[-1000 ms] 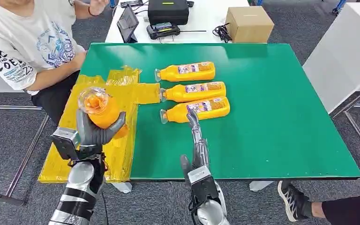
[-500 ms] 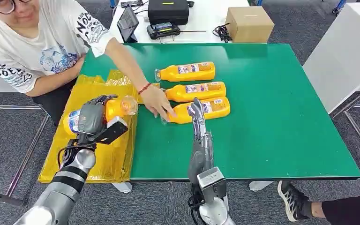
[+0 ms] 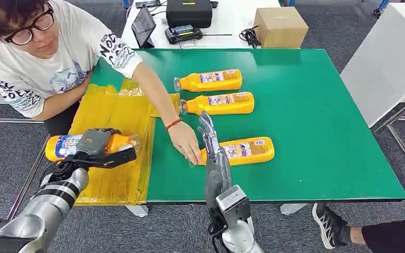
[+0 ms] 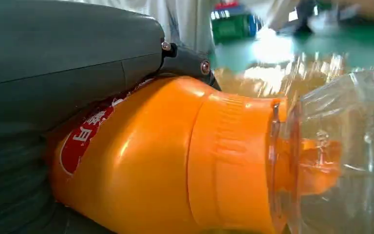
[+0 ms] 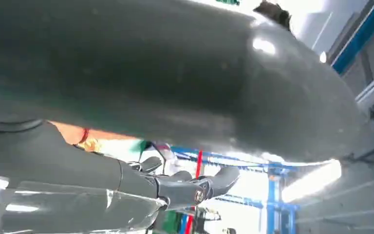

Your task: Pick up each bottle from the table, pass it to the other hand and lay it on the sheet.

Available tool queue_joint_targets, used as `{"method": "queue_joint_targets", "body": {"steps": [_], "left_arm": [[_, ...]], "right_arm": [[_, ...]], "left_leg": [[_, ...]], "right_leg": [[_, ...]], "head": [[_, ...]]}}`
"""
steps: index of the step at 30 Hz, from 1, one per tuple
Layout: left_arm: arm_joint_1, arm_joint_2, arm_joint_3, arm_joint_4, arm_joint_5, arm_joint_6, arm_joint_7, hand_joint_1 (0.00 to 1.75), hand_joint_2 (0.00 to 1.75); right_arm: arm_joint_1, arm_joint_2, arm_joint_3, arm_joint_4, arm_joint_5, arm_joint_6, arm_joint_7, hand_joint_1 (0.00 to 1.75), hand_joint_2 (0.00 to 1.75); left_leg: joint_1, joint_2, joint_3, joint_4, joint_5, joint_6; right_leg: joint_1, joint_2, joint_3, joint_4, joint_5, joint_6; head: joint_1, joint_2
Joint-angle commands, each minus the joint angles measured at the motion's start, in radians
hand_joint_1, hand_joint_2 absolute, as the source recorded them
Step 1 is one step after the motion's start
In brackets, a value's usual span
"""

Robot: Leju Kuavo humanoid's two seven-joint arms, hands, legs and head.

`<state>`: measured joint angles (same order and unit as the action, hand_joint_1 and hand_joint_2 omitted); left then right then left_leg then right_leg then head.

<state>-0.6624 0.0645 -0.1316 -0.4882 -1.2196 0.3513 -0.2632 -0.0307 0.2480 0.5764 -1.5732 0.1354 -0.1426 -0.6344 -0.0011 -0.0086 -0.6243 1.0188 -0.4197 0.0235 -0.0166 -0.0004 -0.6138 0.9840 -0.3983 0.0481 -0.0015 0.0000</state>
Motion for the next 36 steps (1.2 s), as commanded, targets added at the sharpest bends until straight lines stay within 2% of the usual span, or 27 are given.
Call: {"method": "queue_joint_targets", "body": {"steps": [1, 4, 13, 17, 19, 20, 21, 22, 30, 36], "left_arm": [[-0.076, 0.045, 0.008, 0.139, 0.051, -0.128, -0.081, 1.75, 1.75], [-0.067, 0.052, 0.031, 0.135, 0.087, -0.203, -0.132, 1.75, 1.75], [-0.065, 0.053, 0.031, 0.131, 0.091, -0.208, -0.139, 1.75, 1.75], [-0.040, 0.044, 0.053, 0.117, 0.131, -0.242, -0.180, 1.75, 1.75], [-0.017, 0.038, 0.057, 0.095, 0.140, -0.209, -0.200, 1.75, 1.75], [-0.010, 0.032, 0.062, 0.089, 0.145, -0.193, -0.205, 1.61, 1.75], [-0.004, 0.028, 0.060, 0.086, 0.144, -0.181, -0.209, 0.17, 1.75], [0.001, 0.023, 0.056, 0.087, 0.142, -0.183, -0.212, 0.00, 1.75], [0.011, 0.026, 0.043, 0.094, 0.136, -0.197, -0.212, 0.00, 1.75], [0.044, 0.045, 0.048, 0.088, 0.211, -0.341, -0.255, 0.00, 1.75]], "right_arm": [[-0.038, -0.006, 0.009, 0.091, -0.006, 0.023, 0.005, 0.00, 0.00], [-0.046, -0.004, 0.013, 0.115, -0.007, 0.038, 0.005, 0.00, 0.00], [-0.047, -0.002, 0.014, 0.121, -0.008, 0.039, 0.005, 0.00, 0.00], [-0.050, 0.001, 0.015, 0.134, -0.008, 0.043, 0.006, 0.00, 0.00], [-0.050, 0.003, 0.016, 0.142, -0.008, 0.043, 0.007, 0.00, 0.00], [-0.050, 0.004, 0.015, 0.146, -0.008, 0.042, 0.007, 0.00, 0.00], [-0.051, 0.004, 0.014, 0.149, -0.008, 0.042, 0.007, 0.00, 0.00], [-0.051, 0.004, 0.014, 0.150, -0.008, 0.042, 0.007, 0.00, 0.00], [-0.053, 0.006, 0.008, 0.156, -0.012, 0.043, 0.012, 0.00, 0.00], [-0.063, 0.014, -0.004, 0.186, -0.025, 0.052, 0.020, 0.00, 0.00]], "left_leg": [[0.001, 0.001, 0.003, 0.000, -0.001, -0.001], [0.001, 0.002, 0.004, -0.001, -0.001, -0.001], [0.001, 0.002, 0.004, -0.001, -0.001, -0.001], [0.000, 0.001, 0.003, -0.001, 0.000, -0.001], [0.001, 0.002, 0.005, -0.002, -0.001, -0.001], [0.000, 0.001, 0.004, -0.002, 0.000, -0.001], [0.001, 0.002, 0.007, -0.002, -0.001, -0.001], [0.000, 0.002, 0.006, -0.002, -0.001, -0.001], [0.000, 0.001, 0.006, -0.002, -0.001, -0.001], [0.000, 0.003, 0.009, -0.003, -0.001, -0.002]], "right_leg": [[0.001, 0.001, 0.003, -0.001, -0.001, -0.001], [0.001, 0.002, 0.004, -0.001, 0.000, -0.001], [0.001, 0.002, 0.004, -0.001, 0.000, -0.002], [0.000, 0.001, 0.003, 0.000, 0.000, -0.001], [0.001, 0.002, 0.004, -0.001, -0.001, -0.002], [0.000, 0.001, 0.004, -0.001, 0.000, -0.001], [0.001, 0.002, 0.006, -0.001, -0.001, -0.002], [0.000, 0.001, 0.006, -0.001, -0.001, -0.001], [0.000, 0.002, 0.006, -0.001, -0.001, -0.002], [0.000, 0.004, 0.008, -0.002, -0.001, -0.002]], "head": [[0.000, 0.000], [0.000, 0.000], [0.000, 0.000], [0.000, 0.000], [0.000, 0.000], [0.000, 0.000], [0.000, 0.000], [0.000, 0.000], [0.000, 0.000], [0.000, 0.000]]}}
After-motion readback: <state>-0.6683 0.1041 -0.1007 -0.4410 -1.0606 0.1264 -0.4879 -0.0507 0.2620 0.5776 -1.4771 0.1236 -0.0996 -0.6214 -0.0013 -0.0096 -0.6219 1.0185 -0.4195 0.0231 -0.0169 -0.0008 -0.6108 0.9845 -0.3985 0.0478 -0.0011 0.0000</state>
